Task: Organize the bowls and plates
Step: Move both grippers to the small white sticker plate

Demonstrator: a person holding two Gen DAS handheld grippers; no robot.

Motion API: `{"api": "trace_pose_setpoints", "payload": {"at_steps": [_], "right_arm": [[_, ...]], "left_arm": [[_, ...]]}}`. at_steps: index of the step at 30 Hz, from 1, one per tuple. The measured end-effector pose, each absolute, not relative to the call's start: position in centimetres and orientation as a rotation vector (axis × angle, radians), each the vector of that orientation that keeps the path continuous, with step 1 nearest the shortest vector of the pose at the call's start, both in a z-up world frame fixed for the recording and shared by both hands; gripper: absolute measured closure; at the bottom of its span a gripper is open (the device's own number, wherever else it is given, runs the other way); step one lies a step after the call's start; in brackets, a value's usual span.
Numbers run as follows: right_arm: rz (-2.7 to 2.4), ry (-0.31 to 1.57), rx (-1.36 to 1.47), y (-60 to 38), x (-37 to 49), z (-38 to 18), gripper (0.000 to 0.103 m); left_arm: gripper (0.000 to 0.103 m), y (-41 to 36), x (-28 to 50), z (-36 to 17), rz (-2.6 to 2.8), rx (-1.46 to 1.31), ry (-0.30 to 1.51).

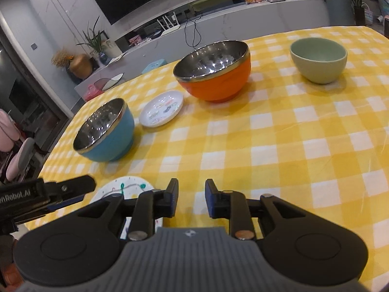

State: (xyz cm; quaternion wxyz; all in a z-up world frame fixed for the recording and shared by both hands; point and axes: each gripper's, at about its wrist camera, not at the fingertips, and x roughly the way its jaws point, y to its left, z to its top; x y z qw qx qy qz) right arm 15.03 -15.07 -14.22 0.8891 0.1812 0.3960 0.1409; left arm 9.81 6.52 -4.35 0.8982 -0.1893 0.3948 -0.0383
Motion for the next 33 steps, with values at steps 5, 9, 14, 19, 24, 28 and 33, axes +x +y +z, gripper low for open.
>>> {"api": "trace_pose_setpoints", "payload": {"at_steps": [5, 9, 14, 19, 24, 28, 33], "right_arm": [[0.298, 0.793, 0.378, -14.5, 16.6, -13.8, 0.079], [0.303, 0.781, 0.411, -14.4, 18.5, -13.6, 0.078], [0.300, 0.773, 0.461, -14.0, 21.3, -13.6, 0.078], [0.308, 0.775, 0.539, -13.6, 24.0, -14.1, 0.078], [0.322, 0.792, 0.584, -12.7, 26.5, -14.9, 0.079], [0.318, 0.809, 0.626, -12.7, 27.9, -16.0, 0.082], [0.312, 0.818, 0.675, -12.9, 29.1, -16.9, 0.084]], "left_arm": [[0.054, 5.9, 12.1, -4.7, -0.062, -0.466, 0.792], [0.054, 6.0, 13.7, -5.1, -0.033, -0.523, 0.766], [0.054, 5.8, 15.8, -5.7, -0.011, -0.539, 0.751], [0.054, 6.0, 17.5, -6.7, 0.001, -0.595, 0.754], [0.054, 6.7, 19.1, -8.0, 0.039, -0.681, 0.758], [0.055, 6.5, 20.2, -8.7, 0.047, -0.701, 0.759], [0.060, 6.3, 20.8, -9.7, 0.123, -0.753, 0.756]]}}
